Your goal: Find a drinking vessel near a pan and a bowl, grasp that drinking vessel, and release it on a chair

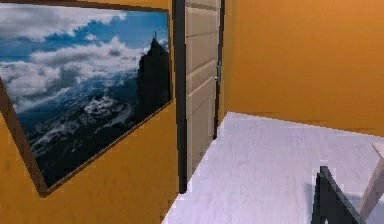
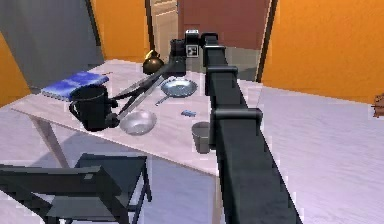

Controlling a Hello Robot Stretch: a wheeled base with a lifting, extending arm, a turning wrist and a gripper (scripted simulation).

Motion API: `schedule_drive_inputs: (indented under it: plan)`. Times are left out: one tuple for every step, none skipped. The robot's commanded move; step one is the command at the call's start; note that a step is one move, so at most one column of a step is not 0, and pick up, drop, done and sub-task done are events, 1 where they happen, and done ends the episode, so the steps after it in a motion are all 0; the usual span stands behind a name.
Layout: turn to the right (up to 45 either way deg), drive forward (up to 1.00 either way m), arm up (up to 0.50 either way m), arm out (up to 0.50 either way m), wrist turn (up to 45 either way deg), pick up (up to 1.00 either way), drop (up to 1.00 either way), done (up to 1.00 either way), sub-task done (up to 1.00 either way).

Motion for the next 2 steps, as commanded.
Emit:
schedule_drive_inputs:
  plan:
    - [0.0, 0.0, 0.0, 0.0, -18.0, 0.0, 0.0, 0.0, 0.0]
    - [0.0, 0.0, 0.0, -0.44, 0.0, 0.0, 0.0, 0.0, 0.0]
